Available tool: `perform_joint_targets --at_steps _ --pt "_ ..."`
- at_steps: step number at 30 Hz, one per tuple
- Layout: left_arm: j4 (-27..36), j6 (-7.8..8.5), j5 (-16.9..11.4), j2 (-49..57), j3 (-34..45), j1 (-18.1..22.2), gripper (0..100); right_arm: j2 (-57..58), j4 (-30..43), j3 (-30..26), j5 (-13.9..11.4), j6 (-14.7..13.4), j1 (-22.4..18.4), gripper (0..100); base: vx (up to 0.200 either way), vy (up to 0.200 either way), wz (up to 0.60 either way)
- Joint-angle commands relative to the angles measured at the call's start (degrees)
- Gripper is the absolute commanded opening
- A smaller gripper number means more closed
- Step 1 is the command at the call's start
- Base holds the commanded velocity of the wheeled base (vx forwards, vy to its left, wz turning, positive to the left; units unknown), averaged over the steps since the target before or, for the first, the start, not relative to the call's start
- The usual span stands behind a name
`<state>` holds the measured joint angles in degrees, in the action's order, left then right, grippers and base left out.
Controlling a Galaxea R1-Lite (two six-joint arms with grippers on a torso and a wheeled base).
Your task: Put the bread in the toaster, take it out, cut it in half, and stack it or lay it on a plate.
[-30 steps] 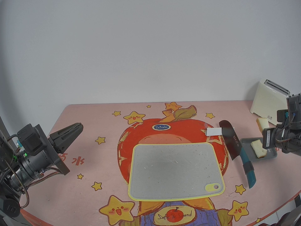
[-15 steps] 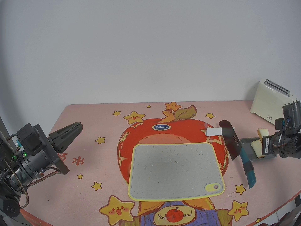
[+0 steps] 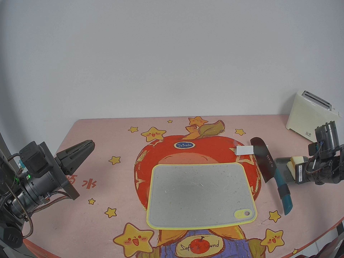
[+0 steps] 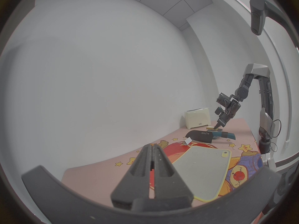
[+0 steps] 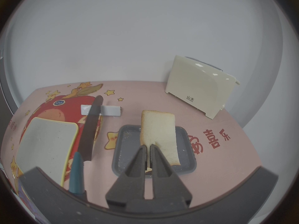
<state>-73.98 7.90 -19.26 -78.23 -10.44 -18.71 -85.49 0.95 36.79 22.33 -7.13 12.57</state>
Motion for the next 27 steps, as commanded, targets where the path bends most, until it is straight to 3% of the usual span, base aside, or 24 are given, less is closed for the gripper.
perform_joint_targets --at_steps 1,20,21,27 --pt "0.0 0.01 0.0 -0.2 0.0 0.0 0 -0.8 -0.2 -0.1 0.0 0.7 -1.0 0 0.000 0.000 0.00" --pt "0.0 0.01 0.0 -0.3 0.1 0.0 0 -1.0 -0.4 -0.2 -1.1 0.9 -1.5 0 0.000 0.000 0.00" --pt "0.0 0.01 0.0 -0.3 0.1 0.0 0 -1.0 -0.4 -0.1 -1.1 0.8 -1.5 100 0.000 0.000 0.00" --pt "0.0 0.01 0.0 -0.3 0.2 0.0 0 -0.9 -0.4 0.0 -1.1 0.8 -1.4 100 0.000 0.000 0.00"
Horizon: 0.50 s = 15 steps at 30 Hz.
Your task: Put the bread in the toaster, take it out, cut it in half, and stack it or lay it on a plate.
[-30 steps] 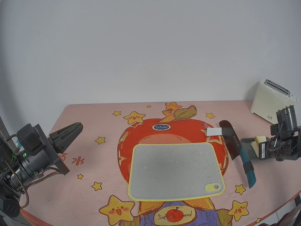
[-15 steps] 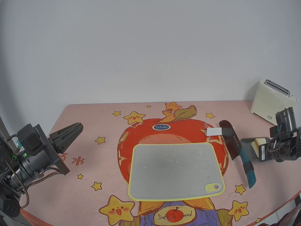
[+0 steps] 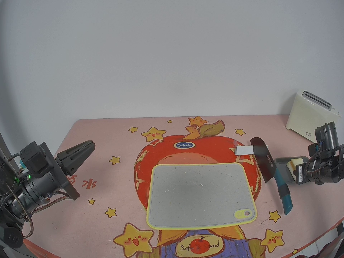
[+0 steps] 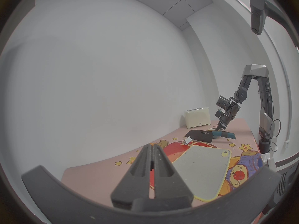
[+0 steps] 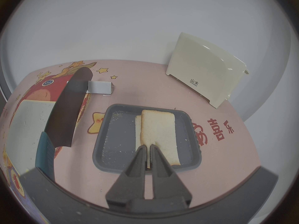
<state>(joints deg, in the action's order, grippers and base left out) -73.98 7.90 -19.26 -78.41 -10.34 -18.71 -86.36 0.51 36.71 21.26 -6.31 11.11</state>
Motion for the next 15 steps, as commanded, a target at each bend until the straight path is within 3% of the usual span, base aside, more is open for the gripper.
perform_joint_targets --at_steps 1,15 --pt "0.0 0.01 0.0 -0.1 0.1 0.0 0 0.0 0.0 0.1 0.0 0.0 0.1 100 0.000 0.000 0.00" --pt "0.0 0.01 0.0 -0.1 0.0 0.0 0 0.4 -0.1 0.3 0.0 0.1 0.1 100 0.000 0.000 0.00"
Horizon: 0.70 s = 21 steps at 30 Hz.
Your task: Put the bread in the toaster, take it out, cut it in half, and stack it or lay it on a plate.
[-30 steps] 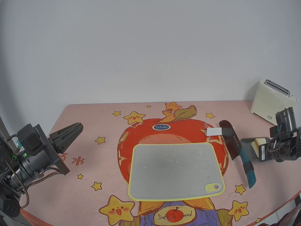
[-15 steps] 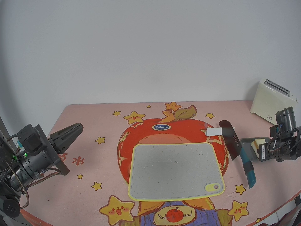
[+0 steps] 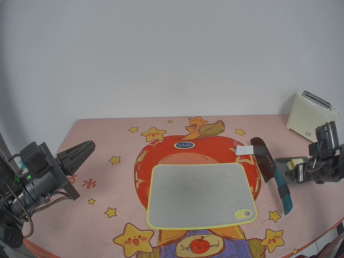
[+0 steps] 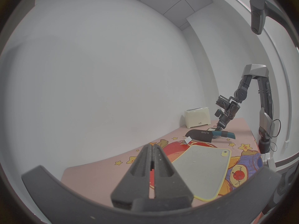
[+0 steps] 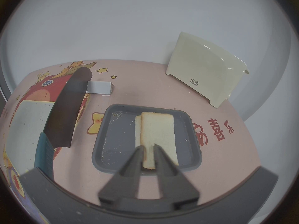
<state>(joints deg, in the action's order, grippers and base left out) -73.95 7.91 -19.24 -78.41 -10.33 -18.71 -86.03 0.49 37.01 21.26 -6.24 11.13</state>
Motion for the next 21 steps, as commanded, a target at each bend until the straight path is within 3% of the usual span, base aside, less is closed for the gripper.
perform_joint_targets --at_steps 1,21 --pt "-0.1 0.00 0.0 -0.1 0.0 0.0 0 0.1 0.0 0.0 0.0 0.0 0.0 100 0.000 0.000 0.00" --pt "-0.1 0.09 0.0 0.0 0.0 0.0 0 5.3 0.0 1.7 0.4 0.0 0.5 100 0.000 0.000 0.00"
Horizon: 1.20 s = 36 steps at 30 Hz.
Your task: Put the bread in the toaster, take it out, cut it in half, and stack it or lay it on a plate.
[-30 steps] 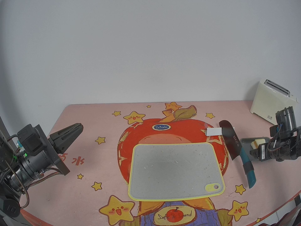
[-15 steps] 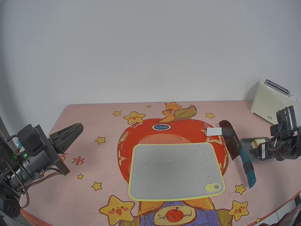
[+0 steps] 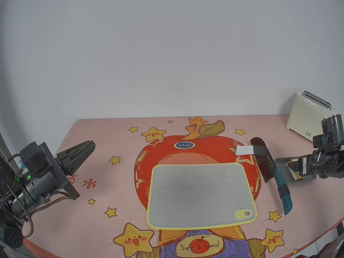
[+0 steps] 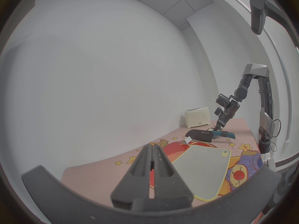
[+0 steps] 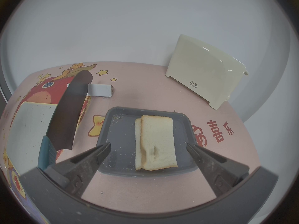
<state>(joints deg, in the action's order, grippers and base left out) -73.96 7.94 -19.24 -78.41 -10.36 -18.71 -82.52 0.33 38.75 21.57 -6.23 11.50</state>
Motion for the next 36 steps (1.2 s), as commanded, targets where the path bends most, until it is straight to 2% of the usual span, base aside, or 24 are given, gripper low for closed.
perform_joint_targets --at_steps 1,12,20,22,27,30,32,36 --pt "0.0 0.06 0.0 0.0 0.0 0.0 0 2.0 0.1 0.0 0.1 0.0 0.1 100 0.000 0.000 0.00" --pt "0.0 0.06 0.1 0.5 -0.1 0.0 0 4.4 0.0 -1.6 0.3 -0.1 0.1 100 0.000 0.000 0.00" --pt "0.2 -0.73 0.7 3.6 -2.7 0.2 0 12.7 0.0 -4.5 0.1 0.0 -0.4 100 0.000 0.000 0.00" --pt "0.0 -0.64 1.5 3.6 -4.0 0.3 0 15.2 0.0 -5.6 0.1 0.1 -0.4 100 0.000 0.000 0.00" --pt "0.0 -0.73 7.4 4.1 -3.8 0.4 0 20.8 0.1 -7.6 0.1 0.5 -0.3 100 0.000 0.000 0.00" --pt "-0.5 -1.87 9.7 6.1 -2.0 1.3 0 24.7 0.2 -9.0 -0.1 2.0 -0.3 100 0.000 0.000 0.00" --pt "-0.6 -3.45 11.2 7.4 -1.1 3.3 0 27.1 0.2 -10.5 -0.2 3.5 -0.3 100 0.000 0.000 0.00" --pt "-0.6 -3.98 11.7 10.1 1.2 8.1 0 31.3 0.1 -12.8 -0.3 4.6 -0.3 100 0.000 0.000 0.00"
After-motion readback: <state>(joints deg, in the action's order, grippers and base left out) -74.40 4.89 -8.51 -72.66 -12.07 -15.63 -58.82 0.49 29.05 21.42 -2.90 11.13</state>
